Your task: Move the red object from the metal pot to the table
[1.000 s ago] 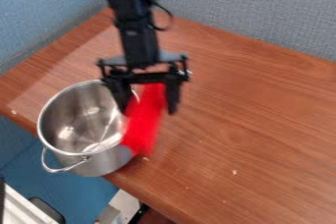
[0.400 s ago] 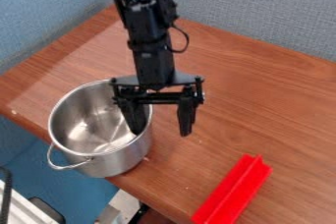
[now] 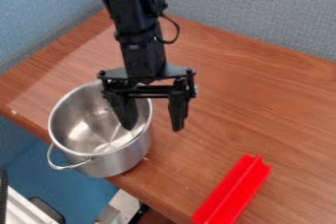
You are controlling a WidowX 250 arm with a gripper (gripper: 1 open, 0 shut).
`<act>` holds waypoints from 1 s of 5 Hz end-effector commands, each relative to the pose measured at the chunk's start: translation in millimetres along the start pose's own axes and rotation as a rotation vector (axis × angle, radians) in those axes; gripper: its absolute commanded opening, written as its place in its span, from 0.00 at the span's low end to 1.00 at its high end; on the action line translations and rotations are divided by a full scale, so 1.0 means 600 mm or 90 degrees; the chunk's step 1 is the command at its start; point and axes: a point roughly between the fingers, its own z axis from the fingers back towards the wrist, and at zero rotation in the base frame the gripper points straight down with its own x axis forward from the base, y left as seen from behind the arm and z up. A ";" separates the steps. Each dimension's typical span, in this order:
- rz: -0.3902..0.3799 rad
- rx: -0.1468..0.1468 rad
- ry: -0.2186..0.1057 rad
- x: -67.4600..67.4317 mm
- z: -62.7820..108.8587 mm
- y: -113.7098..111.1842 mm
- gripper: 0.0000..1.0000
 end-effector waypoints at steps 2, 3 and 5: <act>-0.026 -0.016 -0.034 -0.027 0.006 -0.016 1.00; 0.029 0.024 -0.068 -0.030 -0.018 -0.001 1.00; 0.052 0.018 -0.090 -0.025 -0.048 -0.011 1.00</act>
